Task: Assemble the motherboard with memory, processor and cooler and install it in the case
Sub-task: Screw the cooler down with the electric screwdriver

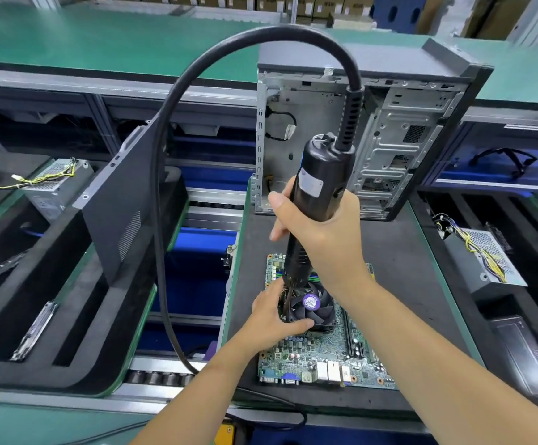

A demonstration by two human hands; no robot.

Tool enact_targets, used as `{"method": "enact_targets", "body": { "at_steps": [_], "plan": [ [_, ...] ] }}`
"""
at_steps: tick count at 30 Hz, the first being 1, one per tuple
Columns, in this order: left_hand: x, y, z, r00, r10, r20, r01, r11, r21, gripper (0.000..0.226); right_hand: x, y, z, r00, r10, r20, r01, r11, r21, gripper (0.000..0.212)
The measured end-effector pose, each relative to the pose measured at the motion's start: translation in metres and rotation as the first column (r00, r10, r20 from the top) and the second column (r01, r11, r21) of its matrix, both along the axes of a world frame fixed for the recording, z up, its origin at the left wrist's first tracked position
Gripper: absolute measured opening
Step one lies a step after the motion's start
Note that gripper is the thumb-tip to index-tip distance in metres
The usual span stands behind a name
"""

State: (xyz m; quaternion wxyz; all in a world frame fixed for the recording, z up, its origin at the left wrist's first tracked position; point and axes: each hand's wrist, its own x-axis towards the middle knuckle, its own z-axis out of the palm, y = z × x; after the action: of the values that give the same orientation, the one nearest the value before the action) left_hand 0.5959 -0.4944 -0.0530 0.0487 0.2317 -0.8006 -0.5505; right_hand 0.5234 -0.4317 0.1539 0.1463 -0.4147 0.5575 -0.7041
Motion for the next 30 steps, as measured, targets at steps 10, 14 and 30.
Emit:
{"method": "enact_targets", "body": {
  "at_steps": [10,14,30],
  "plan": [
    [-0.009,0.002,0.003,0.976,0.075,-0.203,-0.071,0.997,0.029,0.052,0.004,0.002,-0.003,0.999,0.007,0.044,-0.007,1.0,-0.007,0.006],
    [-0.007,0.005,0.0,0.968,0.095,-0.23,-0.094,0.995,0.014,0.049,0.001,0.001,-0.005,0.998,-0.022,0.067,0.024,0.999,-0.027,0.01],
    [-0.009,0.001,-0.014,0.958,0.084,-0.274,-0.08,0.996,0.025,0.056,-0.008,-0.007,-0.015,0.996,-0.034,0.081,0.04,0.997,-0.073,0.031]
  ]
}}
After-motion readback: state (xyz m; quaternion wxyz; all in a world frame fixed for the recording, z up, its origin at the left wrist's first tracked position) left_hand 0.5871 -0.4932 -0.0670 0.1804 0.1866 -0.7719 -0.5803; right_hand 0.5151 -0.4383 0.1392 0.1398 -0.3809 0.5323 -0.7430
